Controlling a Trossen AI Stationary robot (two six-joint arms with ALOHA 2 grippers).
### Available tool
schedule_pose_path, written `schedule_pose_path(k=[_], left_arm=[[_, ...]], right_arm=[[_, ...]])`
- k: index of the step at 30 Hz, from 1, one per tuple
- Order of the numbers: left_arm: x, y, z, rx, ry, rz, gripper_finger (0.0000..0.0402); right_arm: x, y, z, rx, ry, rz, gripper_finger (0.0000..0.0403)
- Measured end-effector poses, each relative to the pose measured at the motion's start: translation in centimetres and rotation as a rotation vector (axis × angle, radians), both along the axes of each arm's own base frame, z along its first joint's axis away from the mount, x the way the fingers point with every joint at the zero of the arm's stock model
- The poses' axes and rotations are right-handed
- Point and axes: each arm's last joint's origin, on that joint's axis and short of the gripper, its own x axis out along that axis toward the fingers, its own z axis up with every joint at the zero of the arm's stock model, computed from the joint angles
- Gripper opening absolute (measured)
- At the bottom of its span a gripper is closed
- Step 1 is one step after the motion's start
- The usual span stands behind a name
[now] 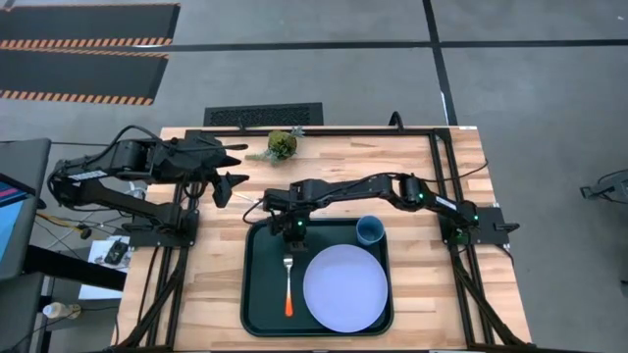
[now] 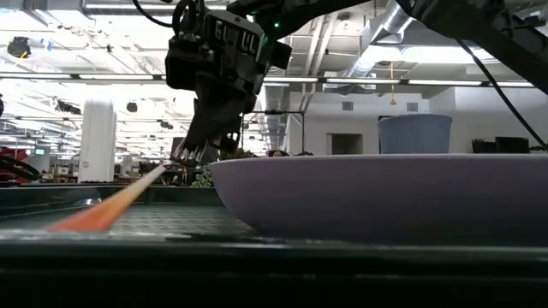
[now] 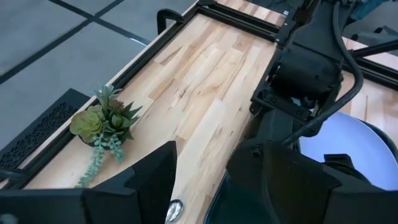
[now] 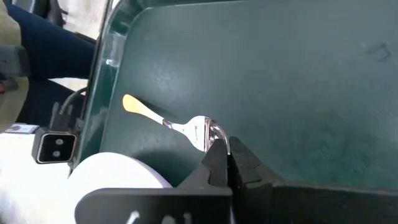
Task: Pick and place plate/cup/fork/spoon on tray
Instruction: Put the orange fork on the black tray to the left of the violet plate
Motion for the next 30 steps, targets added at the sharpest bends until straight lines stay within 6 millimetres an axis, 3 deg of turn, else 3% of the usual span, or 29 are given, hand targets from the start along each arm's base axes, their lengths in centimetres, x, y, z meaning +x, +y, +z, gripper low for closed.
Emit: schedule_pose_path(k=[7,16,30], left_arm=[[0.0,0.0,0.0,0.001,0.000,0.001,0.0225],[0.0,0.0,0.0,0.002,0.000,0.002,0.0225],[0.0,0.0,0.0,0.002,0.000,0.002,0.0225]], right_arm=[[0.3,0.7,0.1,0.004,-0.013,-0.013,0.0001],[0.5,1.0,-3.3,0.039,0.097,-0.034,0.0001],[0.7,-0.3,-3.1,0.013,0.084,-0.067,0.0014]])
